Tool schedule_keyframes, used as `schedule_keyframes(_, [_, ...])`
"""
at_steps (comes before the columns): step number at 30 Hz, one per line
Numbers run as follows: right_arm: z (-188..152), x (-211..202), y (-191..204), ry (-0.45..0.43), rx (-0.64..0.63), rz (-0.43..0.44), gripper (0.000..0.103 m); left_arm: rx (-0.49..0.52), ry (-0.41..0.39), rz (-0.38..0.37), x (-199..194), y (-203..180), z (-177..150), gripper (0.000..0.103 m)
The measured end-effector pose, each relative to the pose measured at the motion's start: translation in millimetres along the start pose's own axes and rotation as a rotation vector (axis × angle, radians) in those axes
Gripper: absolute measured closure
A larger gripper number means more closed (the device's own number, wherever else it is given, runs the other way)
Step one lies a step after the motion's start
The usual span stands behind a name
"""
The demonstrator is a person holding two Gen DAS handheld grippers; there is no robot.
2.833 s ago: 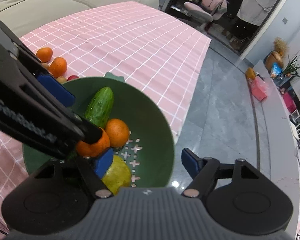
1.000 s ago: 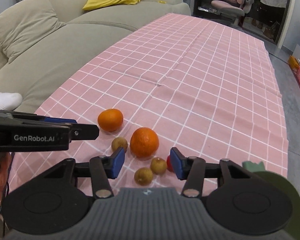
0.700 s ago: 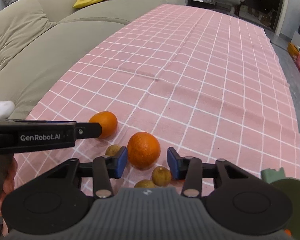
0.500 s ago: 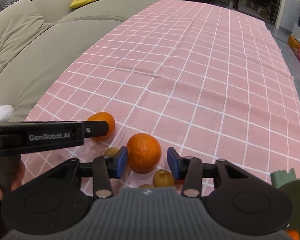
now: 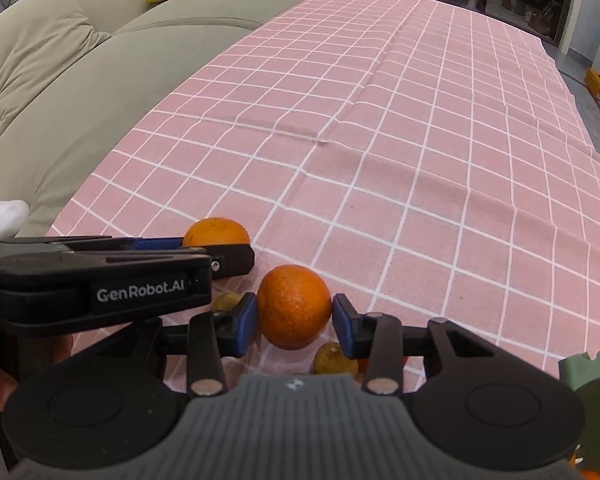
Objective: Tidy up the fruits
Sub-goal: 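Grasp an orange with each tool and lift them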
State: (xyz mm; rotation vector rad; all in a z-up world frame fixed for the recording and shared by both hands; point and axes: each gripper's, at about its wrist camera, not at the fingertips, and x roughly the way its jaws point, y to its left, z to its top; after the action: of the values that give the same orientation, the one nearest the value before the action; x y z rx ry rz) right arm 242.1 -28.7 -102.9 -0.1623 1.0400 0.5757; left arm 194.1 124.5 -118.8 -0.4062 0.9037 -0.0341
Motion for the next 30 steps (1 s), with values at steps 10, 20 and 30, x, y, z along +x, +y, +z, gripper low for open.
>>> schedule_keyframes(10, [-1, -34, 4, -0.084, -0.007, -0.005, 0.067, 0.025, -0.058, 0.021, -34, -17, 3, 0.053])
schedule_keyframes(20, [-23, -100, 5, -0.172, 0.001, -0.011, 0.067, 0.036, -0.078, -0.013, -76, -45, -6, 0.053])
schedule_keyframes(30, [-64, -162, -19, -0.212, 0.026, -0.048, 0.068, 0.146, -0.048, -0.075, -100, -96, -26, 0.053])
